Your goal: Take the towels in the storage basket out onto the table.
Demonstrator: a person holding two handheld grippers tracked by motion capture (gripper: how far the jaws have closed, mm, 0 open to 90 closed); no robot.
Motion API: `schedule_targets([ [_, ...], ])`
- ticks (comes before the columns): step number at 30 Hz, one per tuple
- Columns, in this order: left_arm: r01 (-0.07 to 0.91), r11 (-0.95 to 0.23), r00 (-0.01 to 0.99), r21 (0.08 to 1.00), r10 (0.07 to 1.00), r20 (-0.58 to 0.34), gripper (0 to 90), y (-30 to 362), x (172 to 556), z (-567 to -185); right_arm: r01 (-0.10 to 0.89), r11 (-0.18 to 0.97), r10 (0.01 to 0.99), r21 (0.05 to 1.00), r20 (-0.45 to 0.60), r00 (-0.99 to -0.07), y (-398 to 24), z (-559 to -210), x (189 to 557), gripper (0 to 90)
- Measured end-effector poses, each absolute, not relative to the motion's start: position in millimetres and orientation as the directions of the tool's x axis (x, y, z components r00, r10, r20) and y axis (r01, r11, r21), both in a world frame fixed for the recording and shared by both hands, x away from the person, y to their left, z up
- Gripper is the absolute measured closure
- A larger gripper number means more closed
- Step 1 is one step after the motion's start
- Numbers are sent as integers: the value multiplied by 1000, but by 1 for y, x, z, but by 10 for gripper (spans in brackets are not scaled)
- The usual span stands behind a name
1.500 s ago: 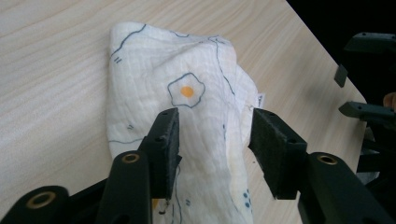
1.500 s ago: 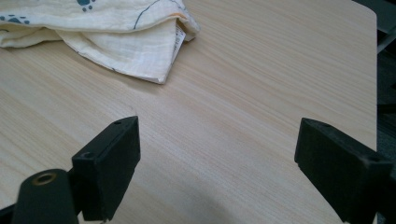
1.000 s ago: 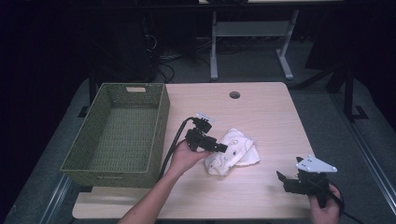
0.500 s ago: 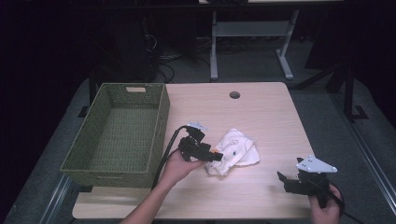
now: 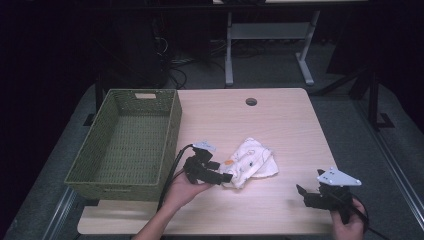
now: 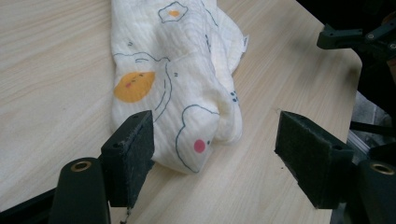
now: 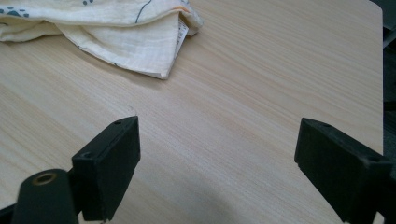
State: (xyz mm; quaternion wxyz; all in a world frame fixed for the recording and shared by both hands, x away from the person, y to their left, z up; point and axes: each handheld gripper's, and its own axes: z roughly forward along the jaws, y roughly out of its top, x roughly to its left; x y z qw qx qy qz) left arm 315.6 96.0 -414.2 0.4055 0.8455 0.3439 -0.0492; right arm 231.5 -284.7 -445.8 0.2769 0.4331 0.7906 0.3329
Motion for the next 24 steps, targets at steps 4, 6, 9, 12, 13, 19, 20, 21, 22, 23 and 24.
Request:
schedule_targets([
  [4, 611, -434, 766, 662, 534, -357, 278, 99, 307, -415, 502, 404, 869, 765, -149, -472, -285, -446, 231, 139],
  [6, 626, -418, 762, 658, 506, -404, 276, 103, 301, -417, 506, 401, 871, 764, -148, -468, -285, -446, 231, 139],
  [9, 615, -432, 769, 660, 515, -379, 274, 106, 295, -418, 507, 399, 872, 764, -146, -467, -285, -447, 231, 139],
  [12, 621, -425, 764, 658, 514, -389, 273, 112, 292, -421, 508, 401, 872, 762, -147, -468, -285, -447, 230, 139],
  [13, 620, -423, 764, 660, 515, -388, 273, 114, 291, -421, 508, 400, 872, 763, -146, -466, -285, -447, 230, 139],
  [19, 614, -418, 769, 670, 509, -387, 273, 120, 282, -419, 517, 397, 876, 758, -145, -461, -285, -448, 230, 139],
  [20, 610, -421, 772, 672, 508, -382, 273, 121, 280, -418, 516, 397, 875, 759, -145, -461, -285, -449, 230, 139],
  [21, 604, -427, 775, 673, 510, -373, 273, 122, 278, -418, 516, 399, 875, 758, -146, -462, -285, -449, 230, 139],
  [22, 599, -434, 779, 673, 513, -361, 273, 123, 275, -418, 515, 399, 874, 759, -146, -463, -285, -449, 230, 139],
  [23, 593, -443, 783, 673, 513, -352, 273, 125, 273, -418, 515, 399, 874, 759, -146, -463, -285, -449, 230, 139],
  [24, 595, -439, 782, 674, 511, -357, 273, 126, 272, -419, 516, 398, 875, 759, -145, -462, -285, -449, 230, 139],
])
